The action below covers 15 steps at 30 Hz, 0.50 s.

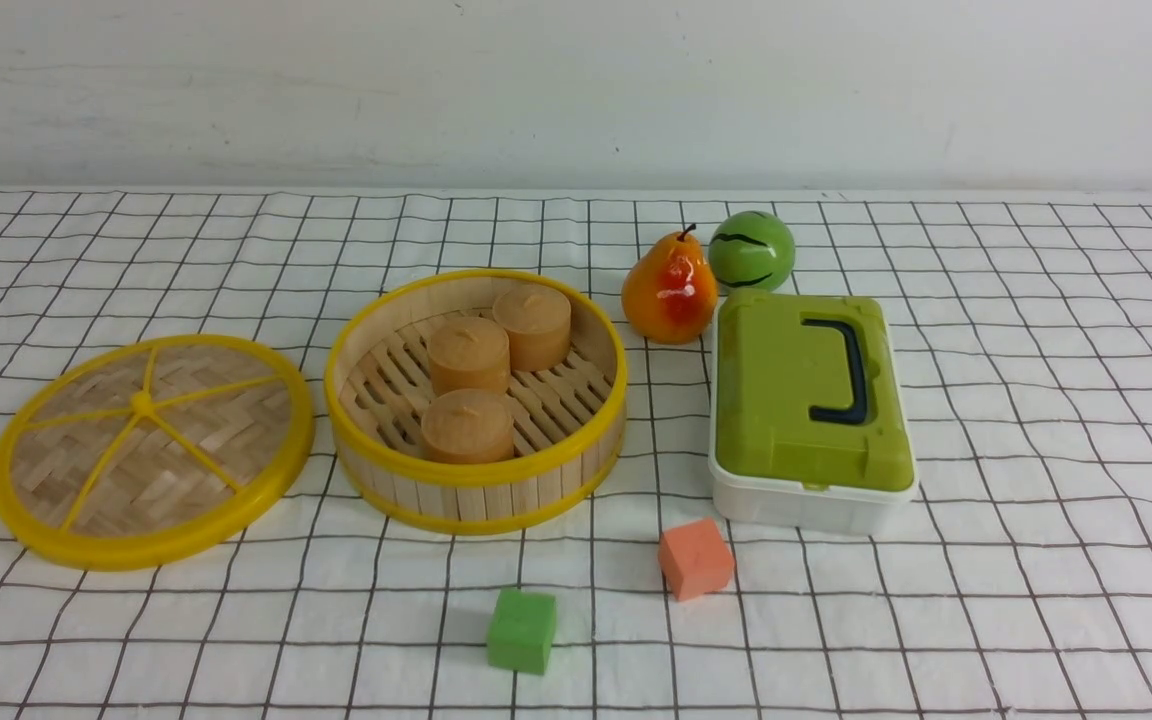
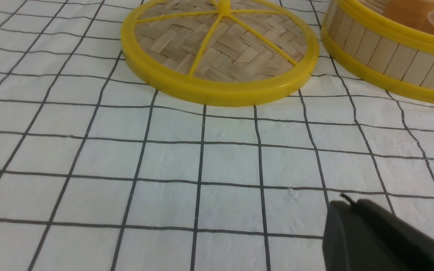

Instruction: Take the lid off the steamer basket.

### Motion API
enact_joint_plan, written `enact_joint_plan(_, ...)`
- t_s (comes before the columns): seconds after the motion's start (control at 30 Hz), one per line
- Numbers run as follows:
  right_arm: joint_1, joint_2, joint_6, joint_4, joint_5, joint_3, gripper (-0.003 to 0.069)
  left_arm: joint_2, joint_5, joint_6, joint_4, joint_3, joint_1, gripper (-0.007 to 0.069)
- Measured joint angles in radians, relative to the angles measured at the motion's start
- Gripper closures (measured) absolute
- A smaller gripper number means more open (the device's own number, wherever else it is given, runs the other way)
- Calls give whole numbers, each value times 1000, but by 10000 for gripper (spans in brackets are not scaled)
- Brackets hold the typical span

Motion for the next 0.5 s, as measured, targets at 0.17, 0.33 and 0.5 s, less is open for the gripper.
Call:
enact_joint_plan(0.17,0,0,0,0,0,0,419,0,0,0,0,0,0,609)
enact_joint_plan(0.33,0,0,0,0,0,0,419,0,0,0,0,0,0,607)
enact_joint_plan(0.5,0,0,0,0,0,0,419,0,0,0,0,0,0,607)
